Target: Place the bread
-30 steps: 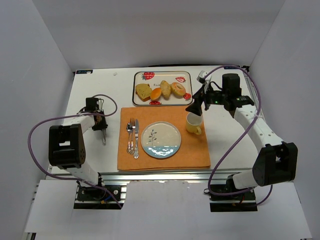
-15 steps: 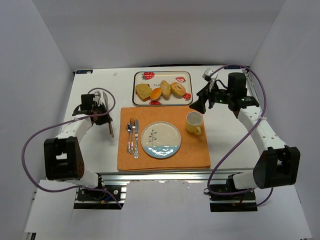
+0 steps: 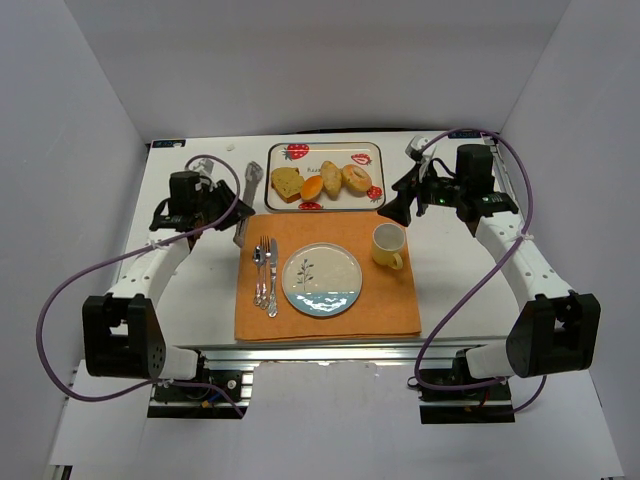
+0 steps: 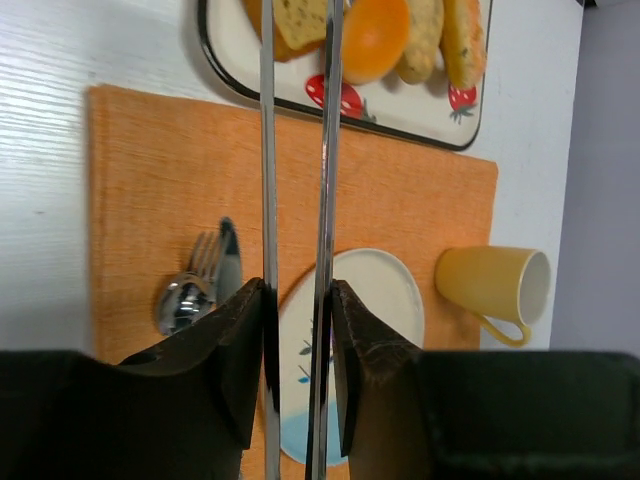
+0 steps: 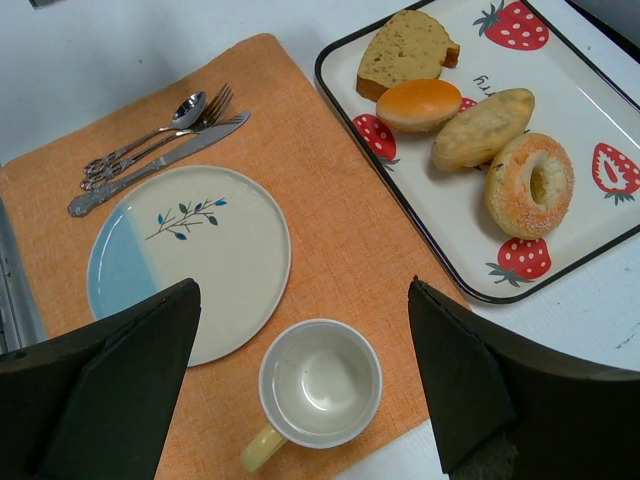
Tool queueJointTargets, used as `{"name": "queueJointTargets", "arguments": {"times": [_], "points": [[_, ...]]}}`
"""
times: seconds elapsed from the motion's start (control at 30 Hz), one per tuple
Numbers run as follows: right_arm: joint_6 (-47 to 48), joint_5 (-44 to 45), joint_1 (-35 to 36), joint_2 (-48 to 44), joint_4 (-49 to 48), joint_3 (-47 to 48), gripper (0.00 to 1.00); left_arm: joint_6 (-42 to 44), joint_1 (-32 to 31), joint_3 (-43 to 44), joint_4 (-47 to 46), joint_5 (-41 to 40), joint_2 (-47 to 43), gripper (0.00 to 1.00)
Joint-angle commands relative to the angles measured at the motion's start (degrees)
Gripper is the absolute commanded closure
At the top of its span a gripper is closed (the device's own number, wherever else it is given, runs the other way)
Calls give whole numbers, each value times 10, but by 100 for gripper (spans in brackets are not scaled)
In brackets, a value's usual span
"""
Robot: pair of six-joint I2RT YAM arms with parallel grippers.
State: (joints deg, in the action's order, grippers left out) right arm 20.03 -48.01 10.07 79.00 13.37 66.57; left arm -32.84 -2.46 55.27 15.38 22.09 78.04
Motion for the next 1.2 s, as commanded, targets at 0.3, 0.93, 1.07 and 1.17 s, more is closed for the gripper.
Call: {"name": "queueJointTargets", "arguments": {"times": [0.3,0.93,1.07,1.17], "points": [[-7,-16,-12,-15,-32,-23,12,-39,-41,74,4,-30,46,58],[-15,-24,-22,-17,-42,-35,12,-46,-65,135,50,-100,136,53],[-18,-25,-23,-18,-46,-39,12,-47,-69,143,48,-96,153,52],[-18,-26,-24,-17,-48,-41,12,-48,-71,148,47,-92,162,52]]}}
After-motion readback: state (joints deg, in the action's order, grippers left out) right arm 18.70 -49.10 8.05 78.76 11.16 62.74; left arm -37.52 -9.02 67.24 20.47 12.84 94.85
